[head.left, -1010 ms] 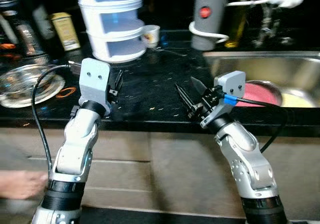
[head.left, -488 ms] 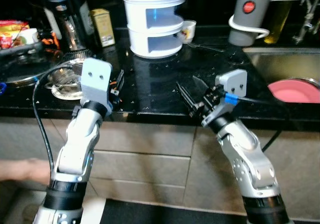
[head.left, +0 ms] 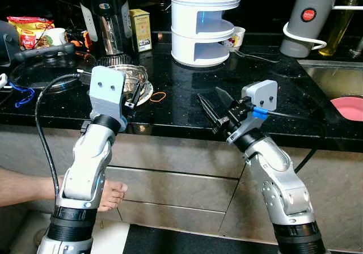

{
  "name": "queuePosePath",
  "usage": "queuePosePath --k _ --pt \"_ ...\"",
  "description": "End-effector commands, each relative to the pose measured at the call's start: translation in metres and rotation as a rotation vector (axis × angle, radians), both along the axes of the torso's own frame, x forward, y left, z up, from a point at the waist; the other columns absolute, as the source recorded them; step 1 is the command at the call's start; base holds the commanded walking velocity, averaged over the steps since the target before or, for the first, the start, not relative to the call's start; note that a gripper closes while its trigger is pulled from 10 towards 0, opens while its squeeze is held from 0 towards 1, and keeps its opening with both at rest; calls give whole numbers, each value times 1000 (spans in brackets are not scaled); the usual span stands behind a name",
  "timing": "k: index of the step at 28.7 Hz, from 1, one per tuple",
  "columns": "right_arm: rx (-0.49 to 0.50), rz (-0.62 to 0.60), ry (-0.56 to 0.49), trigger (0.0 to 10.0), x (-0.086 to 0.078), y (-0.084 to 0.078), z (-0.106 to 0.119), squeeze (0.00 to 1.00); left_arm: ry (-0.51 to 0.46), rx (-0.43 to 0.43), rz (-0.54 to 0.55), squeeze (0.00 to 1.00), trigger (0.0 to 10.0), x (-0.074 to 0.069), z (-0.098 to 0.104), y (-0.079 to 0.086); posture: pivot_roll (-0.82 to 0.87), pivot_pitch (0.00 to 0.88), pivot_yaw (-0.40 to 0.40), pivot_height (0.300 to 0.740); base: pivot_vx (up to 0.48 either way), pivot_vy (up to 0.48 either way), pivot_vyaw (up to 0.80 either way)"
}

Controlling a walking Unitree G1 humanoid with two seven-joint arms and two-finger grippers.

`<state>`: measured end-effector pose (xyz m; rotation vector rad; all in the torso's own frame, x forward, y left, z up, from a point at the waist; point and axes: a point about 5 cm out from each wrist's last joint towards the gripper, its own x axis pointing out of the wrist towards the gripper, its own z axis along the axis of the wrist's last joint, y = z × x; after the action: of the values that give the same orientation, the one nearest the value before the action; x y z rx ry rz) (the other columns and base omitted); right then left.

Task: Kitchen organization

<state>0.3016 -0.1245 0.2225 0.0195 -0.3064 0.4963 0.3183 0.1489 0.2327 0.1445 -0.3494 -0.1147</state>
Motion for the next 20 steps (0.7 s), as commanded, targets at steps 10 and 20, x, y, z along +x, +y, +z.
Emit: queuePosePath --k 10,20 --pt "-17 -1 2 10000 1 -2 0 0 -43 -4 89 0 10000 -3 7 17 -95 0 23 740 0 0 0" --pt "-23 -5 8 10000 1 -4 -1 0 -58 140 288 0 10000 -4 5 65 -90 0 16 740 0 0 0"
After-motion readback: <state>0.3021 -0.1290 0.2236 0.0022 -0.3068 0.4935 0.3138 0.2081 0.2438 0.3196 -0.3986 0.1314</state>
